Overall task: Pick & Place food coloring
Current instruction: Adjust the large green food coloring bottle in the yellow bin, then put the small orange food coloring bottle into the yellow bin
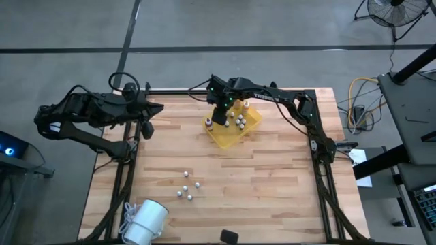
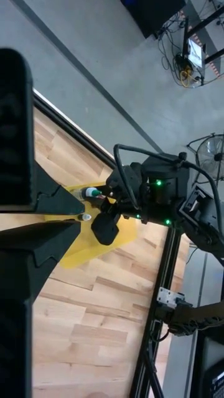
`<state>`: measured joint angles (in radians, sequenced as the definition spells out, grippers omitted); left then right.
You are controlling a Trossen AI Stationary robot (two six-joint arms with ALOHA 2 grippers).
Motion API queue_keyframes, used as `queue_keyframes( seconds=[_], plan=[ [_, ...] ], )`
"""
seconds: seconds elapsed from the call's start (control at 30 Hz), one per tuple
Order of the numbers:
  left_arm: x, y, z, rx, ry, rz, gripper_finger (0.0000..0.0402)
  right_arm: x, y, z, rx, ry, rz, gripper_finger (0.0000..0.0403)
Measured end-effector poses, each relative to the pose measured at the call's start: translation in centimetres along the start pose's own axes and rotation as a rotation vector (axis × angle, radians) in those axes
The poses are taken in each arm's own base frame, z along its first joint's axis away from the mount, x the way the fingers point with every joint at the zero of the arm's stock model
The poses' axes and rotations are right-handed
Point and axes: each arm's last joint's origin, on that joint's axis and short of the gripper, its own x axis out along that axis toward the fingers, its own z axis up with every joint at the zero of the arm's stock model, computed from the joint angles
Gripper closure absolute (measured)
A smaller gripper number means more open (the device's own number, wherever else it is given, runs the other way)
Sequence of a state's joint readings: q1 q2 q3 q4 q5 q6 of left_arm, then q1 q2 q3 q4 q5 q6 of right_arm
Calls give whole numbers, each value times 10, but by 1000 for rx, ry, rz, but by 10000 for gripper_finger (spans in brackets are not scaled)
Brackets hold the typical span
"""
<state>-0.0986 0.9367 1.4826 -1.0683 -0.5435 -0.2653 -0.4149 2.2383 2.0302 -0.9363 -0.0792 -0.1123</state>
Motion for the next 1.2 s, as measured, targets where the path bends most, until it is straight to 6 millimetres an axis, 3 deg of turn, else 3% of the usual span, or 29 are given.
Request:
queue_keyframes(
  seconds=[0.57, 0.93, 1.2],
  plan=[
    [-2, 1, 0, -3, -5, -1, 402, 11, 0, -8, 2, 34, 3, 293],
    [-2, 1, 0, -3, -5, -1, 402, 12, 0, -7, 10, 24, -1, 220],
    [-2, 1, 0, -3, -5, -1, 402, -1, 0, -3, 14, 24, -1, 196]
  ],
)
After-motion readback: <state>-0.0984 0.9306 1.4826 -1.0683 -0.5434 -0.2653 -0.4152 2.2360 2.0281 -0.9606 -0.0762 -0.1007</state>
